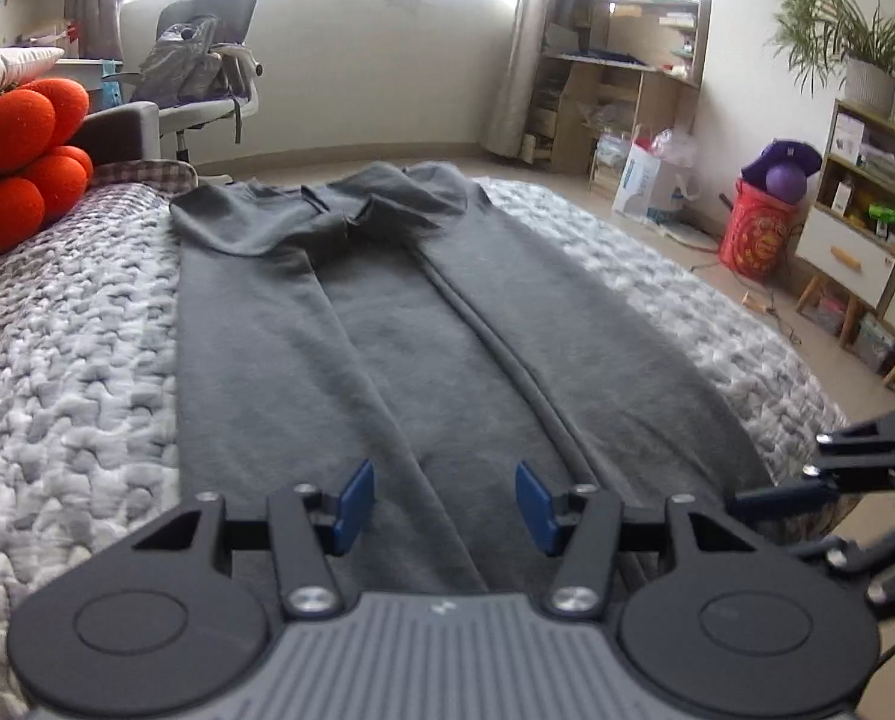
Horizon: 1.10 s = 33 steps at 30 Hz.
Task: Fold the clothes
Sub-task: 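Grasp the hem end of the shirt with both tools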
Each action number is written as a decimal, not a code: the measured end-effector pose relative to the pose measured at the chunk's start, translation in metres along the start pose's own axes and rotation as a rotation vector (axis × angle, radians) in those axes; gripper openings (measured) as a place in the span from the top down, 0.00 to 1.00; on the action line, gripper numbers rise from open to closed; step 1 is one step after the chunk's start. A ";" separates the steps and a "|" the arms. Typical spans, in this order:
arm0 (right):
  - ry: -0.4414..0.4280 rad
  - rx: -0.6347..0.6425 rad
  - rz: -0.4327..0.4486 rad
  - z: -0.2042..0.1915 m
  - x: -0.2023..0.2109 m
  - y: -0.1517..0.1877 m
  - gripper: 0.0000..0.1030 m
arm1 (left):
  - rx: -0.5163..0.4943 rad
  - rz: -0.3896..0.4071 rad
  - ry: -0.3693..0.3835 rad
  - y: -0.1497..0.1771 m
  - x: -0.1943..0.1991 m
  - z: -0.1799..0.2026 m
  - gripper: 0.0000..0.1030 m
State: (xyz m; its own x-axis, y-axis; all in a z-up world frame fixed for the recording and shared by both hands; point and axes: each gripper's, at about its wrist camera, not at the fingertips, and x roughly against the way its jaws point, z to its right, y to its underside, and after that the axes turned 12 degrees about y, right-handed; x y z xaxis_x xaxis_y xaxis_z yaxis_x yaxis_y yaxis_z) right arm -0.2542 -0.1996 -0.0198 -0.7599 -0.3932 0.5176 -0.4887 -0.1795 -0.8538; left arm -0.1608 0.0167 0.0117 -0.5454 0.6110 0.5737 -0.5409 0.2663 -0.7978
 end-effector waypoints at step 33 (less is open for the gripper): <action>-0.115 -0.434 -0.121 0.047 0.020 0.074 0.65 | 0.332 -0.088 0.055 0.104 0.081 -0.044 0.51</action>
State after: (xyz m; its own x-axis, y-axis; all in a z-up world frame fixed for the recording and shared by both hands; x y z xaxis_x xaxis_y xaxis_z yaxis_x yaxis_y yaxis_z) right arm -0.2854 -0.2628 -0.0755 -0.6458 -0.4942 0.5820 -0.7240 0.1544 -0.6723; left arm -0.2327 0.1260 -0.0328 -0.4567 0.6382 0.6198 -0.7683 0.0682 -0.6364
